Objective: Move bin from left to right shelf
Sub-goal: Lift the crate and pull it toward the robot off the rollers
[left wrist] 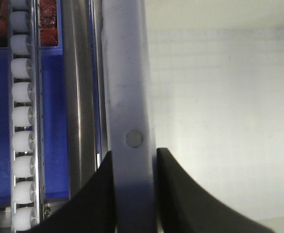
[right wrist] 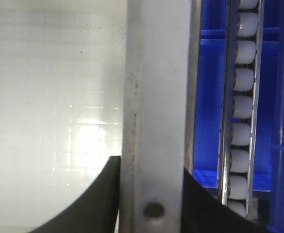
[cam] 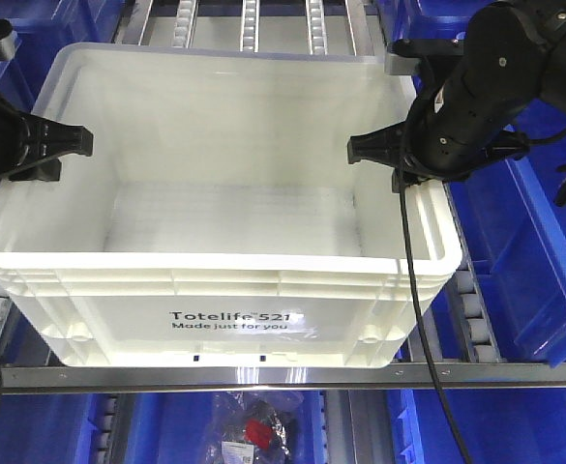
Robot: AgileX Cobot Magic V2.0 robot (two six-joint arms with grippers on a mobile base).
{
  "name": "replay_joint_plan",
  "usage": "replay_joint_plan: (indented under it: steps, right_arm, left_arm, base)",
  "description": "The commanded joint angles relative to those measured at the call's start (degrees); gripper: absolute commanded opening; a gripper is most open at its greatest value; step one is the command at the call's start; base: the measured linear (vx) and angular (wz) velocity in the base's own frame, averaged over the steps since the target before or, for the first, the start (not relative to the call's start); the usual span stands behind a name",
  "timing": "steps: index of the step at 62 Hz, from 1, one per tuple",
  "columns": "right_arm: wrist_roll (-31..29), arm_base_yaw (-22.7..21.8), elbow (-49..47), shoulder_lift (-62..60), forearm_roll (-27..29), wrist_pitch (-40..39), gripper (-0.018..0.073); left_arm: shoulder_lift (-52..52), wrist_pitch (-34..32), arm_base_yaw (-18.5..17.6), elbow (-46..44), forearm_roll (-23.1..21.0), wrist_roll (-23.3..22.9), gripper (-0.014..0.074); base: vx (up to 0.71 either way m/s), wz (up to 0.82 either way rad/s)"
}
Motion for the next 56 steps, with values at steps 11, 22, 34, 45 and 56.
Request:
replay_joint_plan:
  steps: [11,22,34,45,56]
  right_arm:
    - [-0.3,-0.3,-2.1,-5.6,-4.4,-3.4,0.0022]
    - [-0.3,-0.3,-2.1,-7.4,-4.4,-3.5,0.0022]
    - [-0.3,-0.3,-2.1,-8.7,-4.3,-3.0,0.0022]
    - [-0.3,-0.3,-2.1,-8.9,-4.4,-3.0,0.0022]
    - [-0.3,-0.3,-2.1,-9.0,-4.3,-3.0,0.0022]
  left_arm:
    - [-5.5,-5.1,0.1,-2.2,1.3,0.6,-0.0008]
    - [-6.3,-5.4,0.1,-2.2,-0.1,0.6,-0.0008]
    - [-6.3,-5.3,0.1,-2.2,-0.1,0.6,-0.0007]
    - [-6.4,-5.2,0.1,-2.2,-1.2,0.6,-0.0007]
    - [-6.5,-5.1,0.1,-2.2,-1.3,0.6,-0.0007]
  base:
    - [0.0,0.0]
    - [0.0,0.0]
    - [0.0,0.0]
    - [0.0,0.0]
    - [0.0,0.0]
